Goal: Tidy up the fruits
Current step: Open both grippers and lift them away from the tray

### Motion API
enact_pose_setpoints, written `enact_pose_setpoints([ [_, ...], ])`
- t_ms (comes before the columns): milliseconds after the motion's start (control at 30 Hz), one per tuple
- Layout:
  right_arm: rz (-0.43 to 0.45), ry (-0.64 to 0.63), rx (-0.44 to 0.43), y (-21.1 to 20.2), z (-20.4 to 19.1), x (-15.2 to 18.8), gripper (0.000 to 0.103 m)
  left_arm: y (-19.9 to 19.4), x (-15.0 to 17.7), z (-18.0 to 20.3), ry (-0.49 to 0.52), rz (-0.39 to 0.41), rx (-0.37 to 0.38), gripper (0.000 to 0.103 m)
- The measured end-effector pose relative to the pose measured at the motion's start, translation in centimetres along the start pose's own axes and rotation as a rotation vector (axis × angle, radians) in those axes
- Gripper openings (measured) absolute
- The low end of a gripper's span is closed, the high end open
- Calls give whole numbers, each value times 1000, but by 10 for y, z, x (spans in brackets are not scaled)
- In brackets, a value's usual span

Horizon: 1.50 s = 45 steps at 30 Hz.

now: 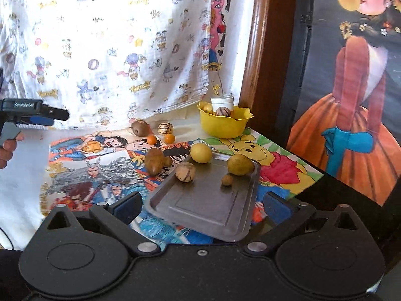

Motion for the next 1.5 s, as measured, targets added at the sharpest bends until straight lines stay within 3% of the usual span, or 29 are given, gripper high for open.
enact_pose_setpoints([
  [233, 0, 60, -7, -41, -24, -17, 102, -51, -6, -31, 88, 11, -82, 103],
  [400, 17, 145, -59, -51, -36, -59, 102, -67, -19, -46, 70, -9, -112, 103],
  [700, 83, 99, -147, -42, -51, -190, 102, -53, -66, -31, 145, 53, -116, 103],
  [833, 77, 79, -172, -17, -58, -251, 102, -34, -95, -17, 216, 78, -112, 103],
  [967, 144, 77, -195, 13, -60, -314, 102, -14, -130, -9, 271, 123, -120, 103],
  [1067, 195, 111, -225, 39, -58, -341, 102, 8, -145, -12, 269, 131, -103, 103],
  [1233, 251, 158, -278, 93, -46, -331, 103, 49, -135, -26, 268, 129, -53, 103],
  [1500, 174, 75, -273, 180, -53, -229, 103, 115, -99, -42, 305, 62, -15, 103],
])
Point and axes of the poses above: each gripper's, at about its wrist camera, not at the fingertips, and y roughly the way its jaws point, z to its right, x to its underside, the point moved 9 cm from there along y, roughly the way its jaws point, and after that the axes turned 1 degree about -y, right-handed, at the moved point
